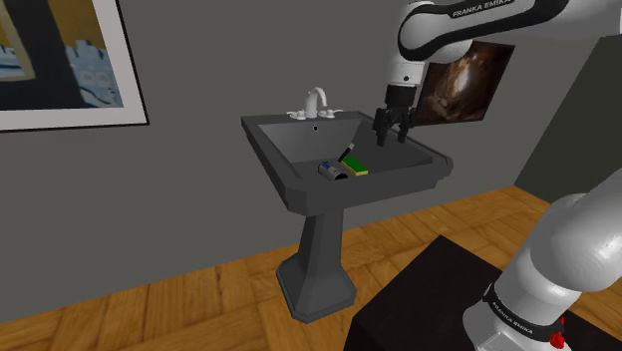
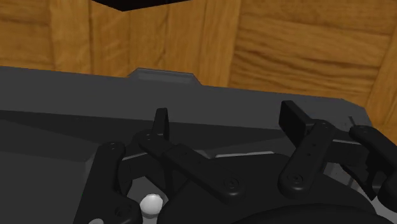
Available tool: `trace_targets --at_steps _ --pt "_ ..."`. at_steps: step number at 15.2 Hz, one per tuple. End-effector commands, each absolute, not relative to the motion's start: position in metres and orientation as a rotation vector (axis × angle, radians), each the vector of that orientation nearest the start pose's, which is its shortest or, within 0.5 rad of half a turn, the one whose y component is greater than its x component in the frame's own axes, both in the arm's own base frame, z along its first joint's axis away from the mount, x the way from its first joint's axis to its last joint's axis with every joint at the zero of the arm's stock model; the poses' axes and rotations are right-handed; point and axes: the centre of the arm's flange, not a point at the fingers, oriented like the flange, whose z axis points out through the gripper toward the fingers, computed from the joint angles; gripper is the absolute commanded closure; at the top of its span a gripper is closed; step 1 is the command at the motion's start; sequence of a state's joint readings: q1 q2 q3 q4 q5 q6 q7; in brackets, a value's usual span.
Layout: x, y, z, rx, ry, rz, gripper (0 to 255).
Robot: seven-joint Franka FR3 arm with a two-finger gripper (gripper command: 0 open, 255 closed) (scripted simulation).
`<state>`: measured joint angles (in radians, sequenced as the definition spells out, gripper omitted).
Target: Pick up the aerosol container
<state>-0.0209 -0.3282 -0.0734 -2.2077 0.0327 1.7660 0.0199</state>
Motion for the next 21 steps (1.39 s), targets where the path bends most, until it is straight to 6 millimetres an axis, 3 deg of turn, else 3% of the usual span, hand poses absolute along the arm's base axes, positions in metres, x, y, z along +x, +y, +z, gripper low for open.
trace_targets --at_steps 1,21 --pt "0.461 -0.048 0.485 -3.066 0.185 0.176 0" --pt "0.662 -0.115 0.318 -2.996 0.231 0.215 0"
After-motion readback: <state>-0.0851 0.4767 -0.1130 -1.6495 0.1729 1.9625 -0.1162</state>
